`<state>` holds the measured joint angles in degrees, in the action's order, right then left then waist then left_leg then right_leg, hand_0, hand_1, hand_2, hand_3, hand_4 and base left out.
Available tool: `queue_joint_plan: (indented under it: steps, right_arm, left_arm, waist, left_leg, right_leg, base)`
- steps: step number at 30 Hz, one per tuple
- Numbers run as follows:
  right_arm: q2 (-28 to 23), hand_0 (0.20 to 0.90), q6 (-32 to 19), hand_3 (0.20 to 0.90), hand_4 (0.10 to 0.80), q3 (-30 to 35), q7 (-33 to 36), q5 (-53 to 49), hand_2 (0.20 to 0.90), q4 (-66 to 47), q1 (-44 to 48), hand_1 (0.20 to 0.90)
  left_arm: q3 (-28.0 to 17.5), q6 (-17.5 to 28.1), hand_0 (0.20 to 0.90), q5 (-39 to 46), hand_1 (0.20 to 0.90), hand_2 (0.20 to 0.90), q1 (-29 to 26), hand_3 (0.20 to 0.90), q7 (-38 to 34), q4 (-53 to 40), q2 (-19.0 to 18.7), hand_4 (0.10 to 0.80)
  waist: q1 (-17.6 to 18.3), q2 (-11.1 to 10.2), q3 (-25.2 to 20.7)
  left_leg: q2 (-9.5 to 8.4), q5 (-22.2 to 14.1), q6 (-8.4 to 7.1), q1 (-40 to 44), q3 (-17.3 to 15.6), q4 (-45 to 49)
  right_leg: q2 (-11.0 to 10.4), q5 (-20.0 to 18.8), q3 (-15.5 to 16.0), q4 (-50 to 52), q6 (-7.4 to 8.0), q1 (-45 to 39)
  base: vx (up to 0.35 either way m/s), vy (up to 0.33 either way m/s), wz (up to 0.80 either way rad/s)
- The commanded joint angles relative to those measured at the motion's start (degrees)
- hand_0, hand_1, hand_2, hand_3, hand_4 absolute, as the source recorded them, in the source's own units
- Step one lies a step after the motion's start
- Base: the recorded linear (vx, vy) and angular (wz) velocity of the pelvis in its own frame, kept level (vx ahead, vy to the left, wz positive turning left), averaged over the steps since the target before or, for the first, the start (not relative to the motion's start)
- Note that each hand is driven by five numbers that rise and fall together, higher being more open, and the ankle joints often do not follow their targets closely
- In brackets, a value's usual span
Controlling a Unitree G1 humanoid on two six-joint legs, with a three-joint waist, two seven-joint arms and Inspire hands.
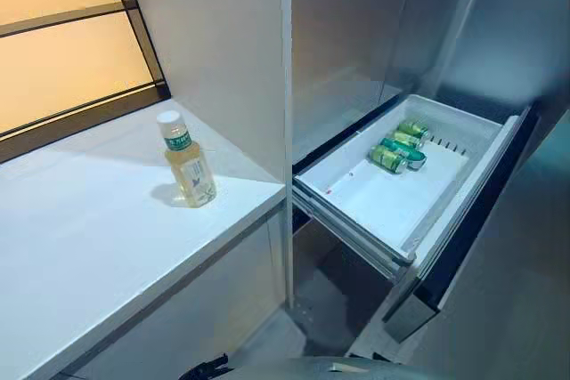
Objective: Put drinks into fridge and close the fridge
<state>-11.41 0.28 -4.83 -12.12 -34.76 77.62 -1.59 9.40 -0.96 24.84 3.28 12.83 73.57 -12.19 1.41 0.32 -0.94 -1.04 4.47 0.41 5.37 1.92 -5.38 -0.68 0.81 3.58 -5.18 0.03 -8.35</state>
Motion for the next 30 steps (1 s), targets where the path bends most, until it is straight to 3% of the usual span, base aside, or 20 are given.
queue_joint_plan:
  steps: [1, 5, 9, 11, 15, 16, 18, 22, 23, 26, 27, 30]
  right_arm:
    - [1.73, 0.9, 0.03, 0.9, 0.8, 0.35, -2.15, 0.34, 0.9, 1.26, 4.55, 0.9]
    - [1.75, 0.9, -0.03, 0.9, 0.8, 0.24, -1.82, 0.32, 0.9, 1.16, 4.41, 0.9]
    - [1.54, 0.9, 0.27, 0.9, 0.8, -0.25, -1.51, 0.52, 0.9, 1.13, 4.63, 0.9]
    - [1.15, 0.9, 0.65, 0.9, 0.8, -0.65, -1.7, 0.92, 0.9, 0.74, 4.73, 0.9]
    - [-0.33, 0.9, 1.96, 0.9, 0.8, -1.04, -1.61, 1.06, 0.9, -0.7, 5.4, 0.9]
    - [-0.32, 0.9, 1.97, 0.9, 0.8, -1.04, -1.61, 1.06, 0.9, -0.7, 5.4, 0.9]
    - [-1.59, 0.9, 3.3, 0.9, 0.8, -0.58, -1.14, 1.34, 0.9, -2.12, 5.78, 0.9]
    - [-2.19, 0.9, 3.66, 0.9, 0.8, -0.14, -1.31, 1.78, 0.9, -2.81, 5.58, 0.9]
    - [-2.65, 0.9, 3.85, 0.9, 0.8, -0.18, -1.54, 1.86, 0.9, -3.13, 5.41, 0.9]
    - [-3.12, 0.9, 3.98, 0.9, 0.8, -0.48, -1.62, 1.64, 0.9, -3.42, 5.21, 0.9]
    - [-3.24, 0.9, 3.94, 0.9, 0.8, -0.58, -1.51, 1.51, 0.9, -3.59, 5.05, 0.9]
    - [-3.34, 0.9, 3.59, 0.9, 0.8, -0.68, -1.42, 1.14, 0.9, -4.04, 4.24, 0.9]
  left_arm:
    - [0.76, 3.56, 0.9, 1.11, 0.9, 0.9, -4.65, 0.9, -0.3, 3.71, 3.0, 0.8]
    - [0.39, 7.21, 0.9, -0.02, 0.9, 0.9, -4.55, 0.9, -4.69, 3.26, 2.83, 0.8]
    - [2.01, 11.64, 0.9, -10.61, 0.9, 0.9, -5.2, 0.9, -11.36, 2.32, 1.99, 0.8]
    - [4.06, 12.89, 0.9, -12.93, 0.9, 0.9, -5.9, 0.9, -9.09, 0.93, 1.39, 0.8]
    - [7.24, 12.03, 0.9, -7.24, 0.9, 0.9, -7.27, 0.9, 3.38, -6.6, -0.12, 0.8]
    - [7.25, 12.02, 0.9, -7.22, 0.9, 0.9, -7.26, 0.9, 3.4, -6.61, -0.14, 0.8]
    - [9.12, 6.58, 0.9, -1.74, 0.9, 0.9, -7.38, 0.9, 12.17, -19.85, -2.7, 0.8]
    - [10.76, 0.55, 0.9, 1.46, 0.9, 0.9, -6.84, 0.9, 20.16, -30.81, -6.04, 0.8]
    - [10.91, -4.99, 0.9, 3.55, 0.9, 0.9, -7.18, 0.9, 24.78, -37.0, -8.42, 0.8]
    - [10.08, -15.06, 0.9, 7.77, 0.9, 0.9, -7.81, 0.9, 31.63, -46.97, -11.68, 0.8]
    - [9.44, -20.71, 0.9, 11.27, 0.9, 0.9, -8.06, 0.9, 34.26, -53.07, -13.06, 0.8]
    - [6.27, -31.04, 0.9, 25.7, 0.9, 0.9, -8.76, 0.9, 40.98, -66.19, -14.14, 0.8]
  waist:
    - [-0.89, -0.23, 0.93]
    - [-1.01, -0.25, 0.96]
    - [-1.04, -0.25, 0.97]
    - [-0.85, -0.12, 1.18]
    - [-0.77, 0.54, 1.79]
    - [-0.77, 0.54, 1.8]
    - [-1.22, 1.29, 2.08]
    - [-1.57, 1.74, 2.09]
    - [-1.65, 1.93, 2.09]
    - [-1.78, 2.16, 1.93]
    - [-1.87, 2.3, 1.86]
    - [-2.25, 2.34, 1.6]
  left_leg:
    - [-2.43, -5.07, 2.05, 1.77, -2.52, 0.38]
    - [-2.45, -5.06, 2.07, 1.82, -2.46, 0.38]
    - [-2.44, -4.91, 1.98, 1.75, -2.37, 0.38]
    - [-2.37, -4.88, 1.91, 1.76, -2.47, 0.38]
    - [-2.35, -4.85, 1.82, 1.74, -2.41, 0.38]
    - [-2.35, -4.85, 1.82, 1.74, -2.41, 0.38]
    - [-2.36, -4.76, 1.95, 1.46, -2.21, 0.38]
    - [-2.43, -4.76, 2.09, 1.29, -1.83, 0.38]
    - [-2.45, -4.76, 2.15, 1.3, -1.65, 0.38]
    - [-2.56, -4.83, 2.26, 1.28, -1.46, 0.38]
    - [-2.62, -4.86, 2.34, 1.27, -1.3, 0.38]
    - [-2.78, -5.16, 2.53, 1.31, -0.82, 0.38]
  right_leg:
    - [0.56, -2.66, 1.53, 1.01, 1.4, 2.01]
    - [0.57, -2.62, 1.55, 1.01, 1.38, 1.94]
    - [0.66, -2.61, 1.46, 1.06, 1.33, 1.99]
    - [0.74, -2.64, 1.22, 1.1, 1.38, 2.08]
    - [0.77, -2.77, 0.92, 1.01, 1.57, 2.14]
    - [0.77, -2.77, 0.92, 1.01, 1.57, 2.13]
    - [0.74, -2.9, 0.85, 1.1, 1.59, 2.37]
    - [0.79, -2.93, 0.79, 1.23, 1.64, 2.56]
    - [0.77, -2.97, 0.81, 1.27, 1.7, 2.56]
    - [0.68, -3.0, 0.84, 1.2, 1.82, 2.48]
    - [0.6, -3.07, 0.81, 1.17, 1.87, 2.46]
    - [0.35, -3.24, 0.87, 0.79, 2.0, 2.12]
  base:
    - [0.0, 0.0, 0.0]
    - [0.0, 0.0, 0.0]
    - [0.0, 0.0, 0.0]
    - [0.0, 0.0, 0.0]
    - [-0.016, 0.011, -0.01]
    - [-0.04, 0.041, -0.01]
    - [-0.043, 0.042, 0.01]
    - [0.0, 0.0, 0.0]
    - [0.0, 0.0, 0.0]
    - [-0.003, 0.006, 0.01]
    - [-0.01, 0.016, 0.04]
    - [-0.002, 0.006, 0.05]
